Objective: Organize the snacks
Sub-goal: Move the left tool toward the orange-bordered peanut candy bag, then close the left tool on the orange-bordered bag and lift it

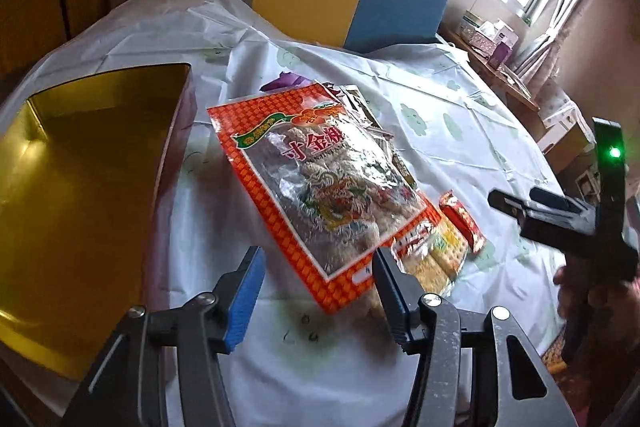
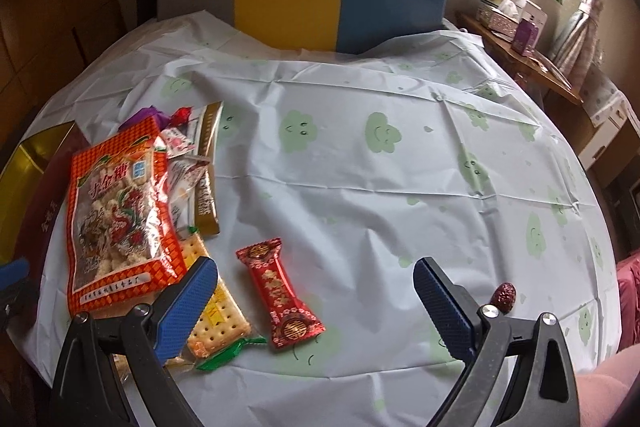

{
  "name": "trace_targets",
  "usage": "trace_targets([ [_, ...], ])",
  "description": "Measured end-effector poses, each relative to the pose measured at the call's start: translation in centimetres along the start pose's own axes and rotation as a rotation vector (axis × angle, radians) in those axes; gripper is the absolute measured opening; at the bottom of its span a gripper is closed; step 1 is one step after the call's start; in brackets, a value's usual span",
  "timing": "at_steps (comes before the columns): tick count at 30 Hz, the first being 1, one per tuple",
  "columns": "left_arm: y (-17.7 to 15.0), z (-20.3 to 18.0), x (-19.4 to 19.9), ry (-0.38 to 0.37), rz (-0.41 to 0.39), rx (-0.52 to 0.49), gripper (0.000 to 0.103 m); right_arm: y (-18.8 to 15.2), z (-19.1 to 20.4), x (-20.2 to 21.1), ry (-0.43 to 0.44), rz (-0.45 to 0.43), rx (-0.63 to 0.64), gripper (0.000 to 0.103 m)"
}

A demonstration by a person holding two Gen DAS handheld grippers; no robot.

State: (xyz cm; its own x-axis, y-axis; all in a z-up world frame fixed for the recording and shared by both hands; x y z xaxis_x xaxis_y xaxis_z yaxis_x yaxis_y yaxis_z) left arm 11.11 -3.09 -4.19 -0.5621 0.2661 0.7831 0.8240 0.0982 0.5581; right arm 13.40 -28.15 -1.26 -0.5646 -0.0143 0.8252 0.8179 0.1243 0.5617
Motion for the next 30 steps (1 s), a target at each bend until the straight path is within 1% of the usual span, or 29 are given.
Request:
trace_targets([
  [5, 1.3, 0.5, -1.9, 0.022, -0.007, 0.023, 0.056, 0.0, 0.1, -0.3, 0.0, 0.013, 0.009, 0.1],
  [6, 1.5, 0.6, -2.2, 0.016, -0.009, 0.03, 0.057, 0.0, 0.1, -0.3, 0.001, 0.013, 0.006, 0.1],
  [7, 1.6, 0.8, -2.7, 0.013, -0.001, 0.032, 0.057, 0.0, 0.0, -0.3, 0.005, 0.015, 0.001, 0.1],
  [9, 1.9, 1.3, -3.7, 0.031, 0.024, 0.049, 0.057, 0.0, 0.0, -0.2, 0.011, 0.011, -0.001, 0.1],
  [11, 2.1, 1.6, -4.3, 0.041, 0.021, 0.055, 0.057, 0.2, 0.0, -0.1, 0.017, 0.005, -0.001, 0.1],
  [17, 2.6, 2.5, -5.9, 0.035, 0.014, 0.085, 0.059, 0.3, 0.3, -0.1, 0.024, 0.007, 0.015, 0.1],
  [22, 2.3, 3.1, -6.2, 0.014, -0.011, 0.107, 0.06, 0.3, 0.3, -0.4, 0.029, 0.019, 0.019, 0.1],
  [24, 2.1, 3.3, -5.8, 0.007, -0.023, 0.127, 0.061, 0.3, 0.4, -0.6, 0.033, 0.023, 0.025, 0.097],
  [26, 1.6, 3.7, -5.3, 0.012, -0.039, 0.151, 0.063, 0.2, 0.6, -0.7, 0.038, 0.026, 0.033, 0.096],
  [28, 1.3, 3.6, -4.8, 0.017, -0.047, 0.148, 0.063, 0.2, 0.8, -0.8, 0.038, 0.031, 0.041, 0.096],
  [29, 1.2, 3.6, -4.6, 0.019, -0.056, 0.147, 0.064, 0.1, 0.8, -0.9, 0.038, 0.032, 0.046, 0.096],
  [30, 1.2, 3.5, -4.4, 0.017, -0.062, 0.142, 0.068, 0.1, 0.9, -0.9, 0.04, 0.032, 0.047, 0.096],
])
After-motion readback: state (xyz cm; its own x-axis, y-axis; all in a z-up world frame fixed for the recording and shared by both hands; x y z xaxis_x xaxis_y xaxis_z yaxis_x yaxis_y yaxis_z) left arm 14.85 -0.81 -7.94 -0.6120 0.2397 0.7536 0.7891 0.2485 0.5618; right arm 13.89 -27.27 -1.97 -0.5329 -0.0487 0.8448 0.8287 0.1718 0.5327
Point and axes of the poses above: each gripper's, at about its wrist camera, not at the fingertips, and x roughly against the way its jaws point, z to its left, y to its top, the point moved 2 cm from there along -x, roughly the way its jaws point, and after that the axes turned 2 degrees about -z, right-handed, at the moved point
